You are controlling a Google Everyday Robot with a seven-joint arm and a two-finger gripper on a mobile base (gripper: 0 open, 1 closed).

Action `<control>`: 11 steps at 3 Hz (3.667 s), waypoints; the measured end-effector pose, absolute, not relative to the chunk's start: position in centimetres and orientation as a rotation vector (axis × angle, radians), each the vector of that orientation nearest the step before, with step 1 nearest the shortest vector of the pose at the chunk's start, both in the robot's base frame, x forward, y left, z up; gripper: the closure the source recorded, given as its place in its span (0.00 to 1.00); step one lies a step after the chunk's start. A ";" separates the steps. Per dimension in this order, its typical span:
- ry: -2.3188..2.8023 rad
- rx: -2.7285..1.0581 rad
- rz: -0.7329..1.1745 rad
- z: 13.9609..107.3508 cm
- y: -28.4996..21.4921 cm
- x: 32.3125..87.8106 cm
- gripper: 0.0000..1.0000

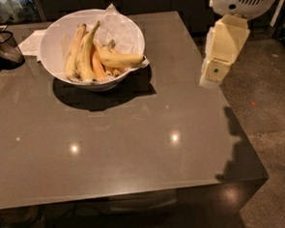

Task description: Pick banana from white bowl

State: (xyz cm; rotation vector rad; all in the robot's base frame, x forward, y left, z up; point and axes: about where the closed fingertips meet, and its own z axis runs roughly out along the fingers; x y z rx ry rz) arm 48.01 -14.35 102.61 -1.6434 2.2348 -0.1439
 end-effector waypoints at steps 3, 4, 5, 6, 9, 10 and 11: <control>2.204 -1.565 -0.069 104.4 -8.7 51.9 0.00; 2.265 -1.528 -0.004 103.3 -7.0 54.4 0.00; 2.282 -1.487 0.059 102.2 -5.5 56.9 0.00; 2.270 -1.482 0.059 102.3 -5.3 57.2 0.00; 2.354 -1.417 0.138 100.1 -2.1 61.7 0.10; 2.350 -1.459 0.125 99.6 -0.3 62.3 0.17; 2.343 -1.508 0.100 99.0 1.3 62.5 0.19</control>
Offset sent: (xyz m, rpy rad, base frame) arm 0.0545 0.0769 0.0094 0.0567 0.0715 -0.0477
